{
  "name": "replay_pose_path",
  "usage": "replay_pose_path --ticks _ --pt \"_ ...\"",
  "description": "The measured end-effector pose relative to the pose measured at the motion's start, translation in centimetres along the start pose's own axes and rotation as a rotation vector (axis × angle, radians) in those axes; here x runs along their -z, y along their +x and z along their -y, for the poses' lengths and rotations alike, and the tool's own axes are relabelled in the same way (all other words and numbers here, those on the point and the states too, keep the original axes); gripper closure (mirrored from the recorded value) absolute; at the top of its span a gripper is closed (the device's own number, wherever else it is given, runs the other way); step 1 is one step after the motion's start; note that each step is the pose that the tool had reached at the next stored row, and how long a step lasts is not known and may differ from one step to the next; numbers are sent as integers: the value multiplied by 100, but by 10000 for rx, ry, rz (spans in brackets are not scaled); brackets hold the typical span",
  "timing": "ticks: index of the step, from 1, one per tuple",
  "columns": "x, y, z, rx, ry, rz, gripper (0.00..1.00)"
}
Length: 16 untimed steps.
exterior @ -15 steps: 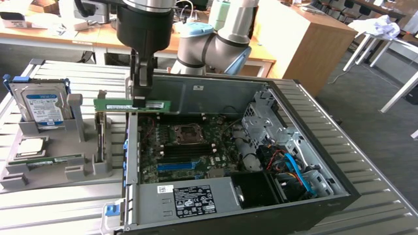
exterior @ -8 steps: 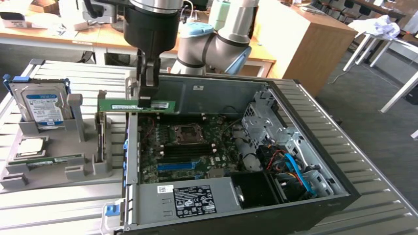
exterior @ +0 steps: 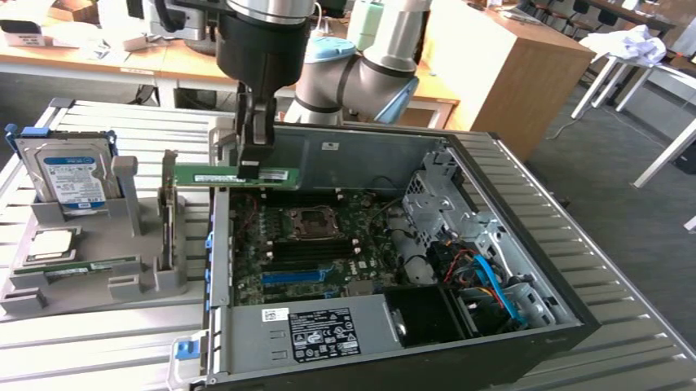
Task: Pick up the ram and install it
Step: 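Pick up the ram and move it above insertion slot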
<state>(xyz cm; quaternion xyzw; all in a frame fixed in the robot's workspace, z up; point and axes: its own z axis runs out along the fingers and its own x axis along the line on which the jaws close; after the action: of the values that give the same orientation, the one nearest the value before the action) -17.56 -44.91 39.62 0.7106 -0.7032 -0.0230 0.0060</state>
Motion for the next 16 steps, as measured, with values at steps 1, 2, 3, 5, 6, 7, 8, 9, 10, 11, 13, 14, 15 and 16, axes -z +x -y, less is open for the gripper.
replay_pose_path --ticks 1,2,3,5,6,7,8,9,10,11,13,14,15,16 --pt "0 0 9 0 0 0 87" --pt "1 0 19 0 0 0 87" --pt "2 0 30 -1 -1 0 87" --pt "3 0 51 -1 -1 -1 87" --pt "3 0 59 -1 0 0 87" --pt "3 1 68 -1 0 -1 87" --pt "3 1 76 -1 0 0 87" --pt "3 1 84 -1 0 0 87" --pt "4 1 92 -1 0 -1 87" --pt "4 1 100 -1 0 0 87" --pt "5 1 115 -1 0 -1 87" --pt "5 1 122 -1 0 0 87" --pt "6 1 130 0 0 0 87" --pt "6 1 137 -1 0 -1 87"
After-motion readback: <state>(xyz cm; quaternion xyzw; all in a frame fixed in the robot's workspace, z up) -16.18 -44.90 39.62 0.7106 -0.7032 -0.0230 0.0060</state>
